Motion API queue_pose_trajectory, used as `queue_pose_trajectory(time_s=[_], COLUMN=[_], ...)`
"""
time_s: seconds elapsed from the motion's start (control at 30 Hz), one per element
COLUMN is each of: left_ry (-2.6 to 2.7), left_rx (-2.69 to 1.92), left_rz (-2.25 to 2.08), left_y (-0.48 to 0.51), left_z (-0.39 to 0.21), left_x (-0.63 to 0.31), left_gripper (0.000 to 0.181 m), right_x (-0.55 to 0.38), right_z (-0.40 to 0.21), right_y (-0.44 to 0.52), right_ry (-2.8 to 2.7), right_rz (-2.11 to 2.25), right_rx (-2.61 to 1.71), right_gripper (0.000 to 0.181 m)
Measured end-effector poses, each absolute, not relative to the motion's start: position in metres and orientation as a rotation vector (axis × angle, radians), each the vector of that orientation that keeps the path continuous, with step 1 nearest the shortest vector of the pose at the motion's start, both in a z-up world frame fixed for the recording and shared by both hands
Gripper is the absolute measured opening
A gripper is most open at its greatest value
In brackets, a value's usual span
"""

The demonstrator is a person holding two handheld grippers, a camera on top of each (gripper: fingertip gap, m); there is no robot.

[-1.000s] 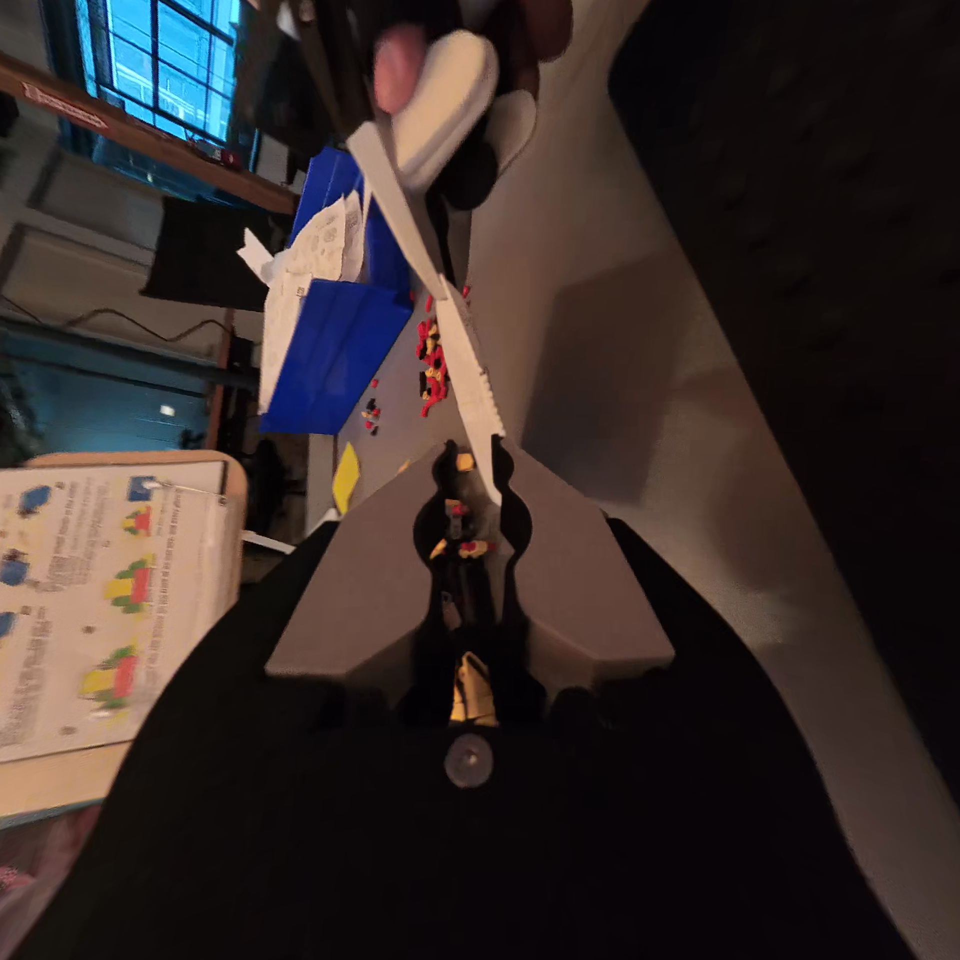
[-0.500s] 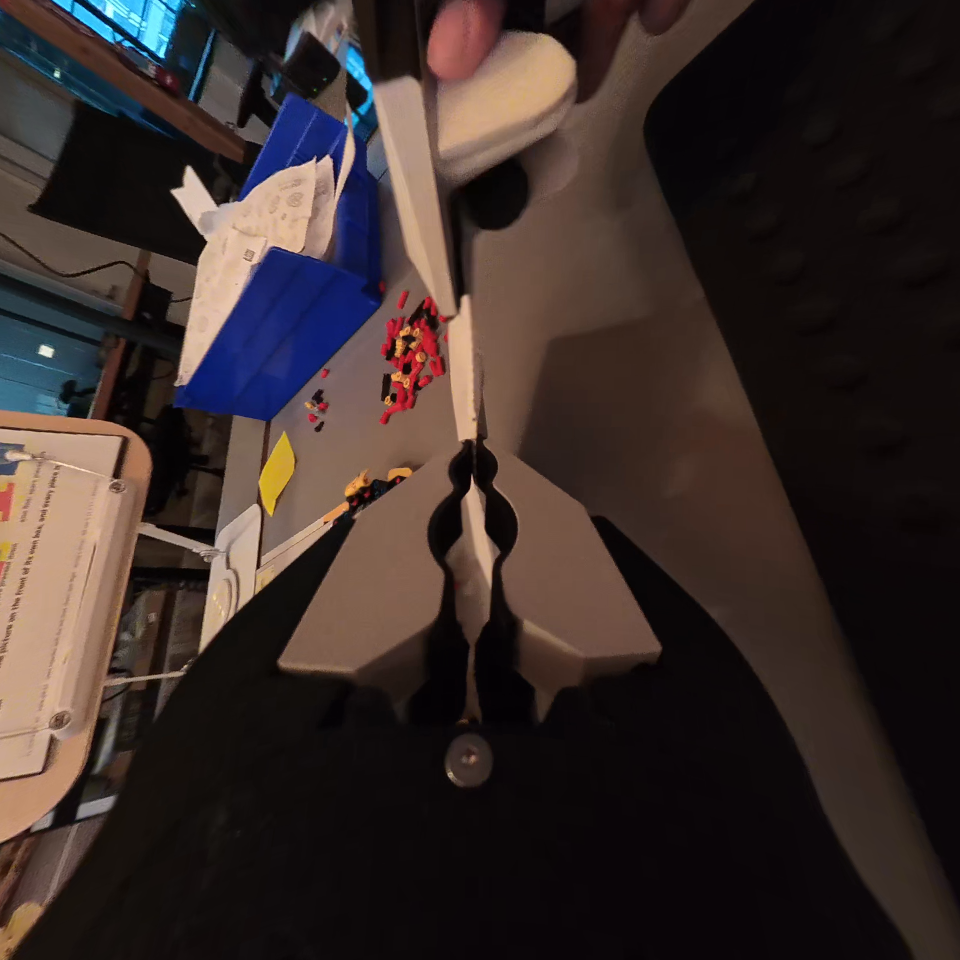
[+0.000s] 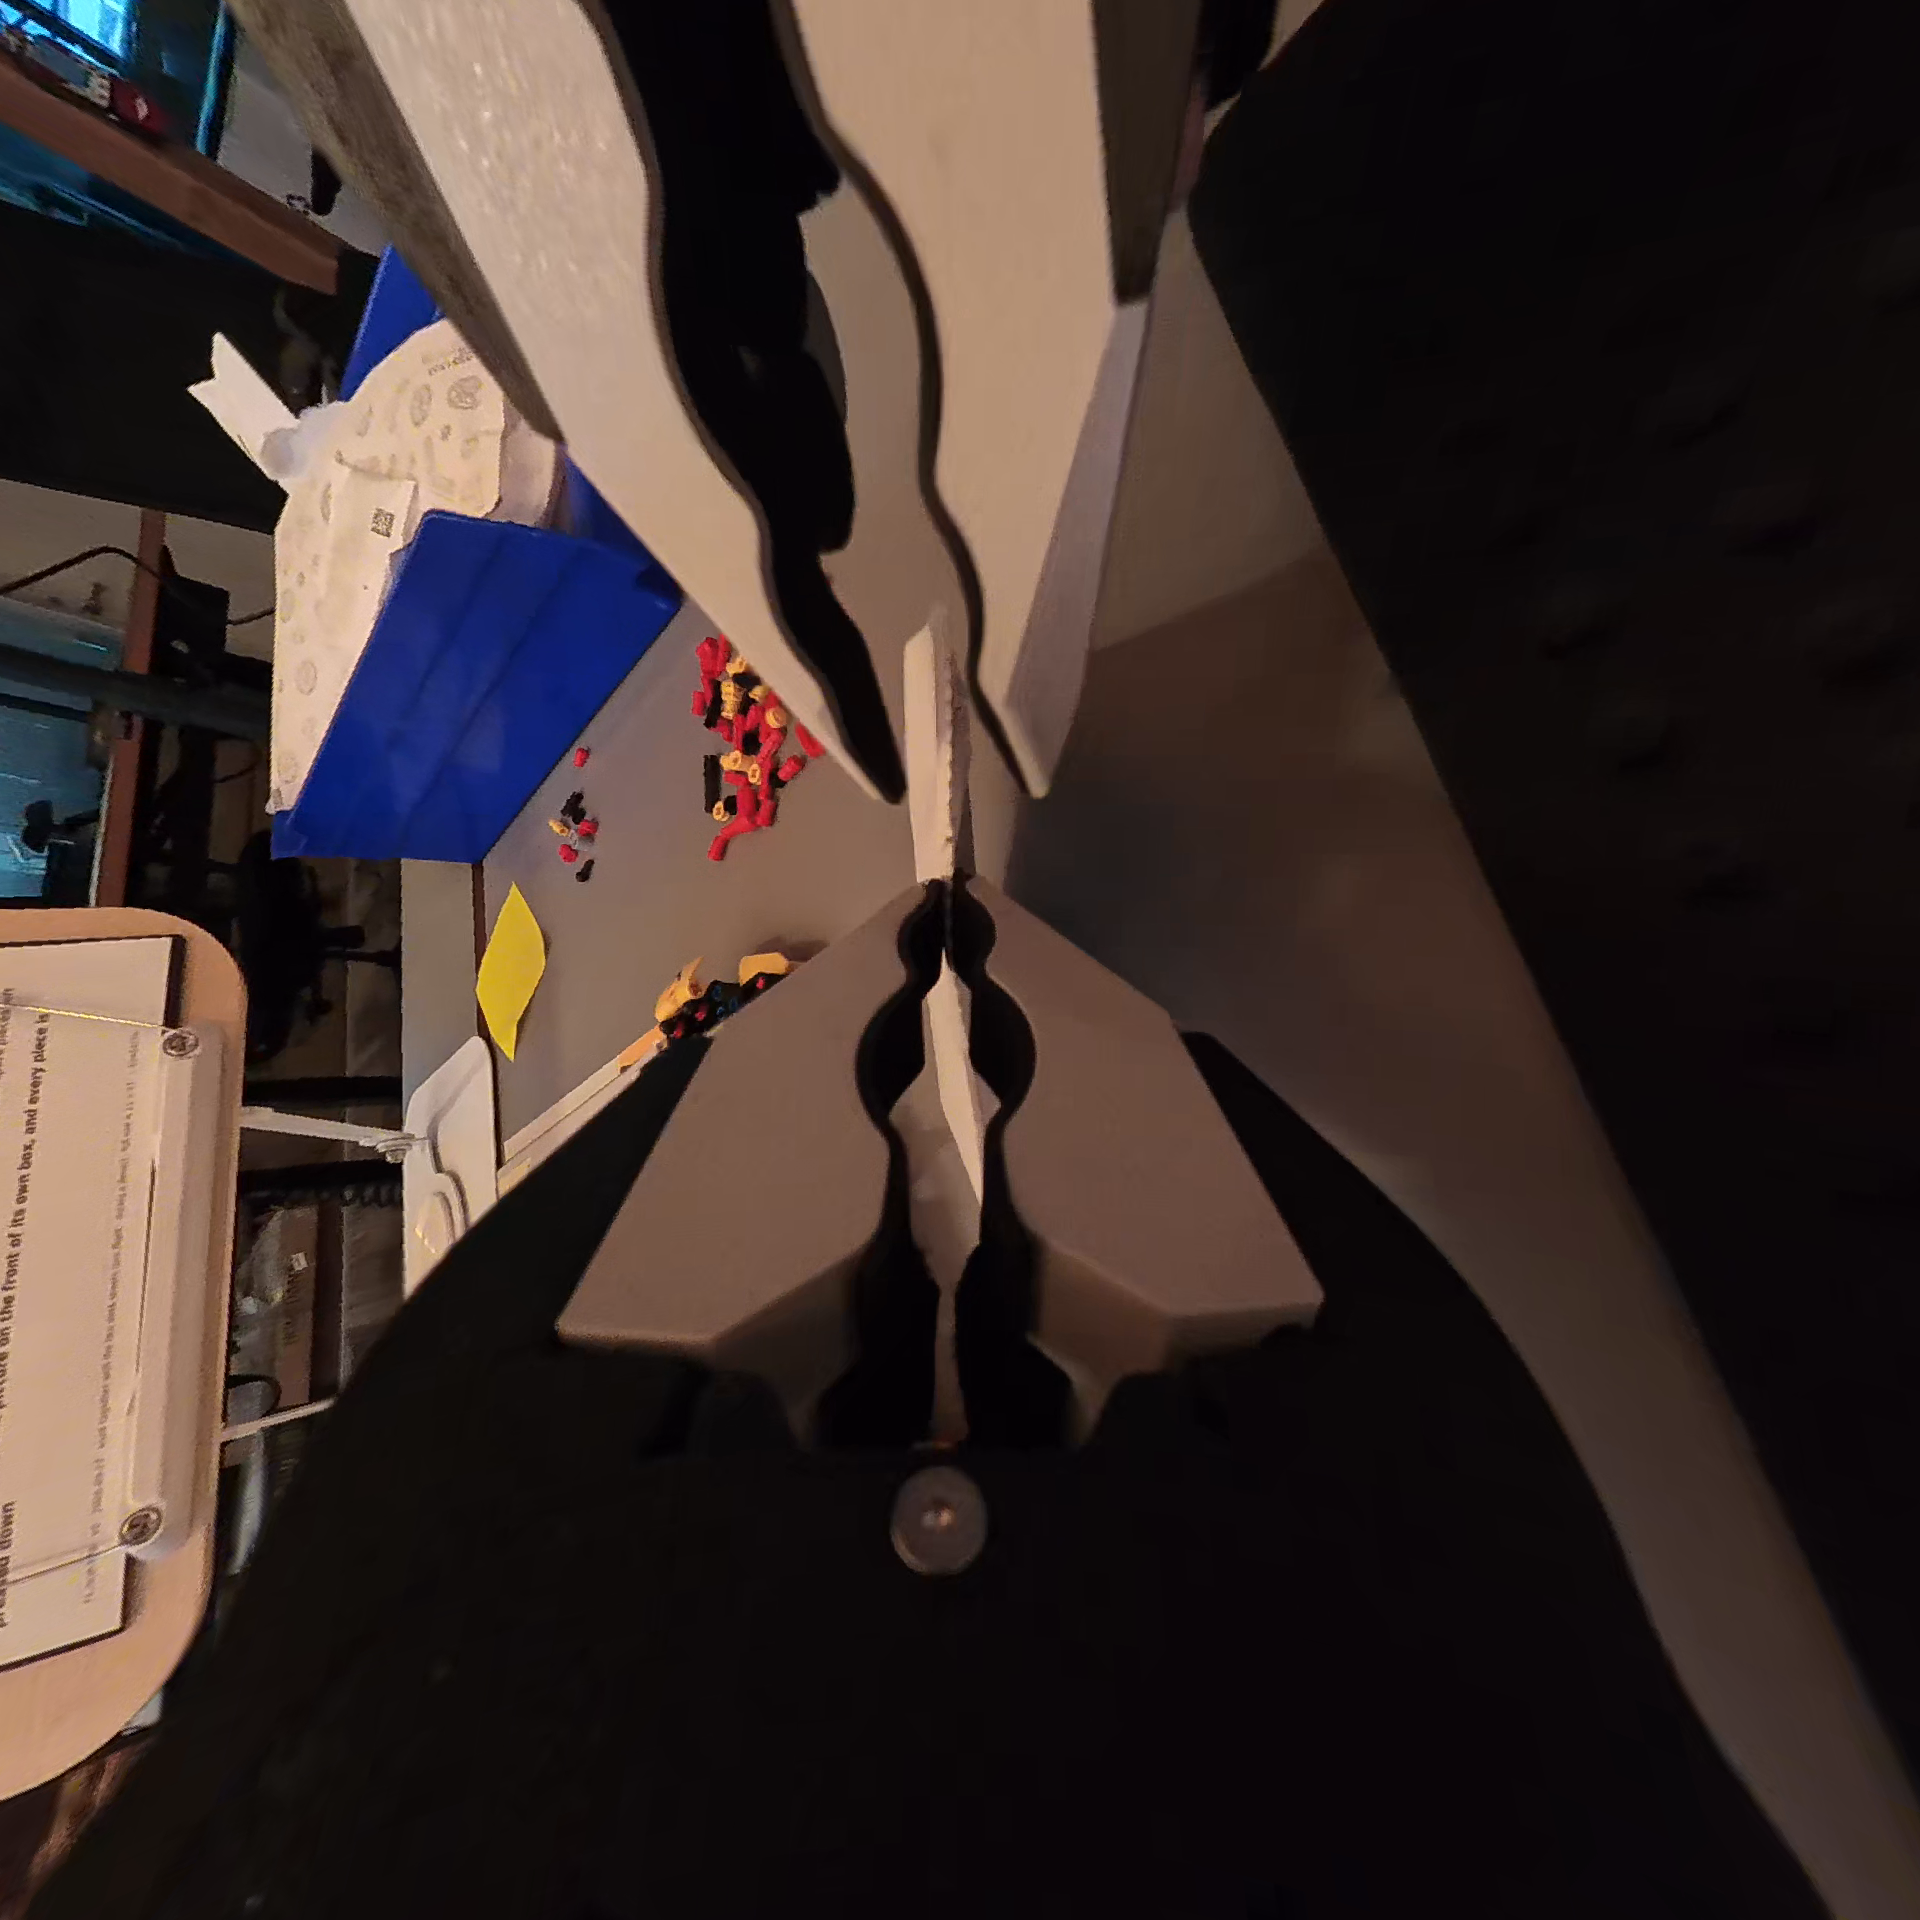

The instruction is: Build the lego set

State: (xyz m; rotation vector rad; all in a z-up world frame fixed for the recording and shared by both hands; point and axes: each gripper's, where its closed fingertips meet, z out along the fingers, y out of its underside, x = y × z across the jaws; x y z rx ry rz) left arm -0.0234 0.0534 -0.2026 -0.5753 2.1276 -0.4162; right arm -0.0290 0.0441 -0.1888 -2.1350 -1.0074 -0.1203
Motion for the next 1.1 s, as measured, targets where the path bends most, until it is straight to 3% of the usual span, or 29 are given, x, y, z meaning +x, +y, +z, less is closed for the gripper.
queue_pose_trajectory(time_s=[0.03,0.1,0.17,0.63,1.1], left_ry=[2.129,2.129,2.125,2.023,2.059], left_rx=[-0.573,-0.576,-0.579,-0.574,-0.594], left_rz=[-0.414,-0.427,-0.429,-0.343,-0.477], left_y=[0.053,0.051,0.051,0.063,0.048], left_z=[-0.203,-0.203,-0.202,-0.201,-0.205], left_x=[-0.024,-0.024,-0.025,-0.027,-0.033], left_gripper=[0.0,0.0,0.0,0.0,0.0], right_x=[-0.029,-0.031,-0.03,-0.025,0.015], right_z=[-0.19,-0.188,-0.187,-0.191,-0.202], right_y=[0.044,0.046,0.047,0.06,0.053], right_ry=[-1.027,-1.047,-1.053,-0.167,0.103], right_rz=[-0.128,-0.141,-0.145,0.743,0.906], right_rx=[-2.13,-2.098,-2.09,-2.209,-2.152], right_gripper=[0.016,0.002,0.0,0.0,0.0])
